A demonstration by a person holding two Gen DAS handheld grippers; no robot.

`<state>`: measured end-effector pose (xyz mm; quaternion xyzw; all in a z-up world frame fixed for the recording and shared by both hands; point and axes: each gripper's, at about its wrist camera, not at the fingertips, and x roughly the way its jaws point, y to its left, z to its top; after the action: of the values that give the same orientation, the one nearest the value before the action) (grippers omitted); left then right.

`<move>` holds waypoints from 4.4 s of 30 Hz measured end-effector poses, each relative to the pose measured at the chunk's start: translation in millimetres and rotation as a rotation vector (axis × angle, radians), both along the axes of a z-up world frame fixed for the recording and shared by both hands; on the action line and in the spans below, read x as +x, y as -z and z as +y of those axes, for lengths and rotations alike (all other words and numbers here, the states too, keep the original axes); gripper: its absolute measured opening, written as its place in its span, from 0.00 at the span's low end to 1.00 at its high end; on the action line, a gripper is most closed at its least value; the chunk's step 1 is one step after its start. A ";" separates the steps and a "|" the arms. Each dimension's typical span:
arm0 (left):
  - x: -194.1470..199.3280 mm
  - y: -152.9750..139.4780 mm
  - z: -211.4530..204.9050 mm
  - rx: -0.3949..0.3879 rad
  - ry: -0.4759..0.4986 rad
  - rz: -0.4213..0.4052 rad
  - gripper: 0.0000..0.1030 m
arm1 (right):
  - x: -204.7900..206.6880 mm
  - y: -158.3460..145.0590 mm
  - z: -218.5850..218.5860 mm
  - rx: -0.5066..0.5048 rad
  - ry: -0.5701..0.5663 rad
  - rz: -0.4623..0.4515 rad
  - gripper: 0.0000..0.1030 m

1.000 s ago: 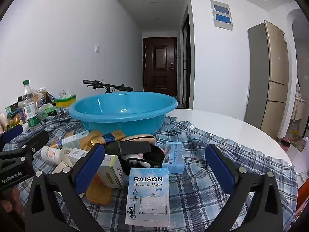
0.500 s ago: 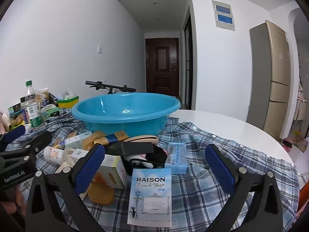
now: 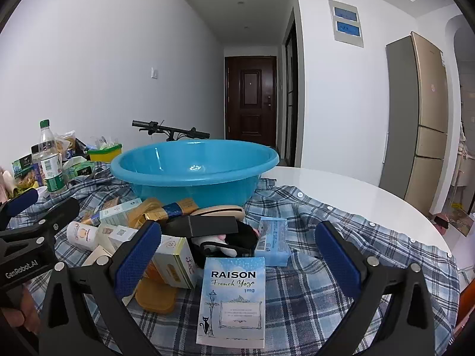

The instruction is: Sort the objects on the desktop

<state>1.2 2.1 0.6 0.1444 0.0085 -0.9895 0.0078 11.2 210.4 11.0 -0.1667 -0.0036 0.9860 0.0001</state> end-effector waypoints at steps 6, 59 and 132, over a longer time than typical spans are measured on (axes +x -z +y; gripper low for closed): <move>-0.1 0.0 0.0 0.000 0.001 0.000 1.00 | 0.7 0.1 3.2 -0.008 0.017 0.002 1.00; -23.5 -190.8 -12.1 -0.116 -0.005 0.146 1.00 | -42.0 -175.3 1.8 0.002 -0.037 0.051 1.00; -80.0 -5.8 17.2 -0.041 0.175 -0.518 1.00 | -52.5 23.5 -1.7 -0.016 -0.183 -0.511 0.67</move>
<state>-78.9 19.3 6.3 0.3926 -0.0265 -0.9164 -0.0729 -41.3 208.7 -12.5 -0.4092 -0.0108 0.9078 -0.0910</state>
